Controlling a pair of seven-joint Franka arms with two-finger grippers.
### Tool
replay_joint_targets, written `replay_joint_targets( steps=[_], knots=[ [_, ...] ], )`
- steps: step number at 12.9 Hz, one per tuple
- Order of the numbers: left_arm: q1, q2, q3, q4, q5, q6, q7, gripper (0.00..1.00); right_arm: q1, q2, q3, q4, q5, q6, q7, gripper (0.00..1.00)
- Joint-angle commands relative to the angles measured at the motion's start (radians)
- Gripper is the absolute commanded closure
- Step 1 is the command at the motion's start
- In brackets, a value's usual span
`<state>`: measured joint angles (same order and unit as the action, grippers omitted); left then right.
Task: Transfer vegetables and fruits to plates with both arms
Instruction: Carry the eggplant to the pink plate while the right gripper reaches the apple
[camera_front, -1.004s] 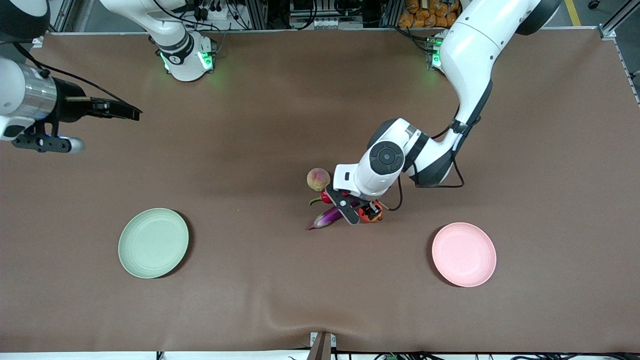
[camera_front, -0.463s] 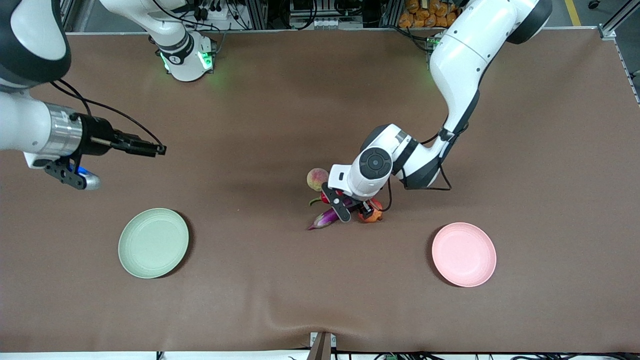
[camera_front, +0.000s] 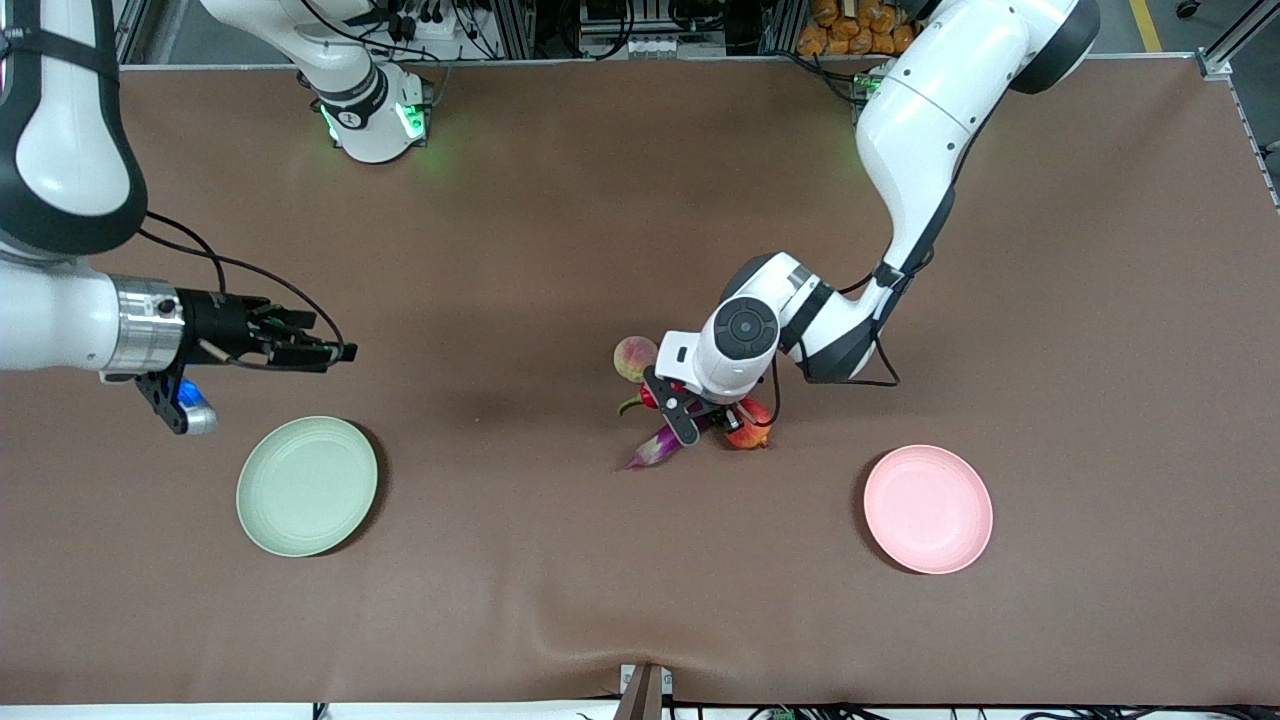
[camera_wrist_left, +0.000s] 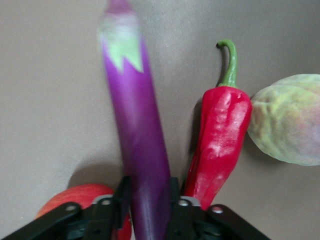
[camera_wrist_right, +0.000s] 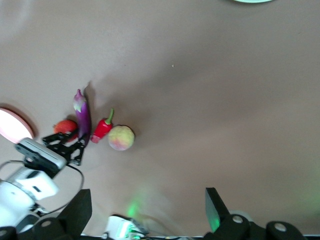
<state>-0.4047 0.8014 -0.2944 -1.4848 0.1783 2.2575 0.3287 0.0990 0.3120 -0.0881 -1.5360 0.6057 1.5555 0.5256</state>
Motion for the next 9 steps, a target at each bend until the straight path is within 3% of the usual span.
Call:
replay_joint_targets(
  steps=[1, 4, 5, 9],
  knots=[
    [-0.011, 0.019, 0.003, 0.02, 0.018, 0.008, -0.002, 0.68, -0.01, 0.05, 0.005, 0.011, 0.072, 0.052, 0.028, 0.0],
    [-0.006, 0.022, 0.003, 0.021, 0.023, 0.017, 0.013, 0.67, 0.013, 0.101, 0.007, 0.013, 0.141, 0.19, 0.028, 0.0],
    [-0.005, 0.034, 0.004, 0.02, 0.024, 0.04, 0.013, 0.61, 0.018, 0.116, 0.007, 0.014, 0.161, 0.225, 0.028, 0.0],
    [-0.011, 0.045, 0.004, 0.018, 0.024, 0.071, 0.001, 0.58, 0.06, 0.185, 0.01, 0.02, 0.171, 0.417, 0.022, 0.0]
  ],
)
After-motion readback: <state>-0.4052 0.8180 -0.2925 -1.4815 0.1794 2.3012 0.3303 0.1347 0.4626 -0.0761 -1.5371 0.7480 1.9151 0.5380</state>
